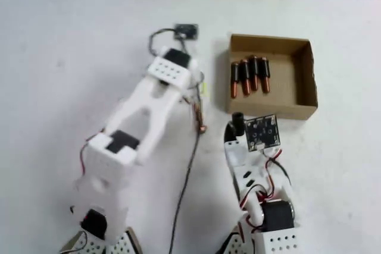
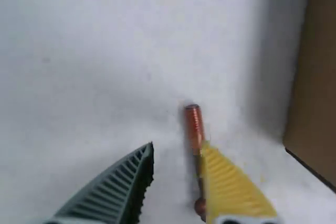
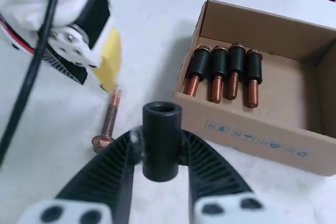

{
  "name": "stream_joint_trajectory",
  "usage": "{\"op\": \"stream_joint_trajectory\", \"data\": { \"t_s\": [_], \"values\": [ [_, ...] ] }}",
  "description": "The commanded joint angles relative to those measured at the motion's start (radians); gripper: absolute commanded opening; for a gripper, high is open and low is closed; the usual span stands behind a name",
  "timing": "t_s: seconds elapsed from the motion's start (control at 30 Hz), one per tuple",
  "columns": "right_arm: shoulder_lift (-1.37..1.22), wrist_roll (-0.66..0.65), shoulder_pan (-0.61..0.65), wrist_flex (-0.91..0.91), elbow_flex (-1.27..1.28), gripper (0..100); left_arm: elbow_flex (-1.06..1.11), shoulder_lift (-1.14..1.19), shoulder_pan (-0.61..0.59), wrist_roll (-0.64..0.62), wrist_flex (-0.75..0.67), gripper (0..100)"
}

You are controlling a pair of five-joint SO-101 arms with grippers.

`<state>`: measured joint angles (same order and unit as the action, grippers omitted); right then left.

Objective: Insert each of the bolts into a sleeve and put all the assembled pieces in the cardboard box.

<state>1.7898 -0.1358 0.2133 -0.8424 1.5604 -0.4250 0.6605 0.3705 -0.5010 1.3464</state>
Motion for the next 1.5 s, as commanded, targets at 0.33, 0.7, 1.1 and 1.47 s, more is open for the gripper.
{"op": "stream_joint_trajectory", "data": {
  "t_s": [0.33, 0.7, 1.1, 1.47],
  "values": [
    [0.013, 0.002, -0.025, 0.021, -0.006, 1.7, -0.215, 0.114, 0.035, -0.181, 0.193, 30],
    [0.013, 0.002, -0.048, 0.025, -0.006, 1.7, -0.222, 0.236, 0.062, -0.181, 0.226, 30],
    [0.013, 0.002, -0.05, 0.025, -0.006, 1.7, -0.222, 0.237, 0.053, -0.173, 0.235, 3],
    [0.013, 0.002, -0.05, 0.025, -0.006, 1.7, -0.367, 0.193, 0.051, 0.187, 0.417, 2]
  ]
}}
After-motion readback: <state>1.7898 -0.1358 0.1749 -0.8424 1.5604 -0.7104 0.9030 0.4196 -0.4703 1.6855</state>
